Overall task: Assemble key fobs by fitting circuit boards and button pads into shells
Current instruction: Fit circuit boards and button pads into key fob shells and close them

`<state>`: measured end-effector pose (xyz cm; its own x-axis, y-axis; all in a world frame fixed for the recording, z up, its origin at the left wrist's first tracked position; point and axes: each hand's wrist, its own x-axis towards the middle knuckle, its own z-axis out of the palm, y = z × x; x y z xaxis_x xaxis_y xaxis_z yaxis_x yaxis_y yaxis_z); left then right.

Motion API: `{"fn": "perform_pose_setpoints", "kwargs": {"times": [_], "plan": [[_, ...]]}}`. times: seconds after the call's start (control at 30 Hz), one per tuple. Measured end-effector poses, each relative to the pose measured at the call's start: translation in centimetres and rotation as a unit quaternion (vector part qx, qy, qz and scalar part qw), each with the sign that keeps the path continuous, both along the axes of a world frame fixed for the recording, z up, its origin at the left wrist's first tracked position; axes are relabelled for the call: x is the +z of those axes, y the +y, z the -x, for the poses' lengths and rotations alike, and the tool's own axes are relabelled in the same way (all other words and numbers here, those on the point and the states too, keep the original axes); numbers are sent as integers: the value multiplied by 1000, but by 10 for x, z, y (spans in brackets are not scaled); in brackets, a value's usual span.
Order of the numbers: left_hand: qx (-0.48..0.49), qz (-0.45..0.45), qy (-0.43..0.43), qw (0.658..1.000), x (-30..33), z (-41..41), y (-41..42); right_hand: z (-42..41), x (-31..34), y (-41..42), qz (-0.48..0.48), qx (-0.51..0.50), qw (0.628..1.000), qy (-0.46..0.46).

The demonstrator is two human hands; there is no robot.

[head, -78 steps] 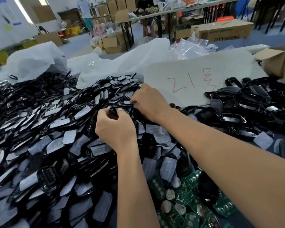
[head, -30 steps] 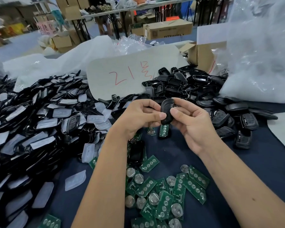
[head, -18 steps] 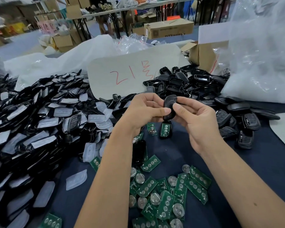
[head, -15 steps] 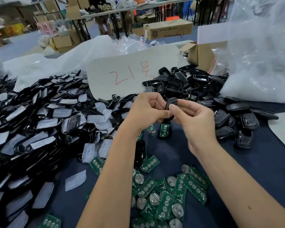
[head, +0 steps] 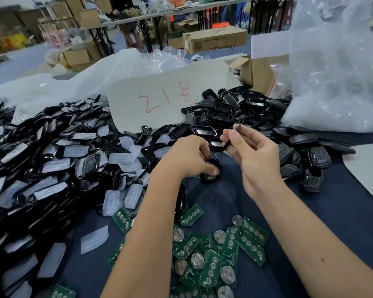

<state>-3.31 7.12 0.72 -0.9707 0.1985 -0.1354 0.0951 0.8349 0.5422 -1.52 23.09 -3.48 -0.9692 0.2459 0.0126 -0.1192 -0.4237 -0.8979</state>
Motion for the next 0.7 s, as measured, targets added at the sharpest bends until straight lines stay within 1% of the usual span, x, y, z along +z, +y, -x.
{"fn": "perform_pose_setpoints", "kwargs": {"times": [0.13, 0.2, 0.23, 0.3, 0.37, 0.43, 0.53, 0.63, 0.7], "plan": [[-13, 32, -42, 999, 6, 0, 8, -1, 0, -4, 25, 41, 999, 14], [-17, 34, -43, 998, 7, 0, 10, -1, 1, -3, 39, 54, 998, 15], [-9, 9, -43, 999, 5, 0, 10, -1, 2, -1, 50, 61, 997, 17], [35, -105, -59, 992, 2, -1, 7, -1, 5, 2, 75, 80, 994, 24], [96, -249, -85, 960, -2, -2, 4, -2, 7, 4, 95, 96, 991, 25], [142, -346, -86, 923, -4, -3, 2, -1, 8, 5, 98, 110, 989, 17], [171, -427, -95, 883, -8, -2, -2, -2, 6, 4, 78, 137, 987, -5], [187, -471, -121, 853, -8, -1, -7, -3, 5, 2, 59, 158, 985, -27], [195, -493, -123, 839, -8, 0, -10, -3, 4, 2, 53, 159, 985, -38]]}}
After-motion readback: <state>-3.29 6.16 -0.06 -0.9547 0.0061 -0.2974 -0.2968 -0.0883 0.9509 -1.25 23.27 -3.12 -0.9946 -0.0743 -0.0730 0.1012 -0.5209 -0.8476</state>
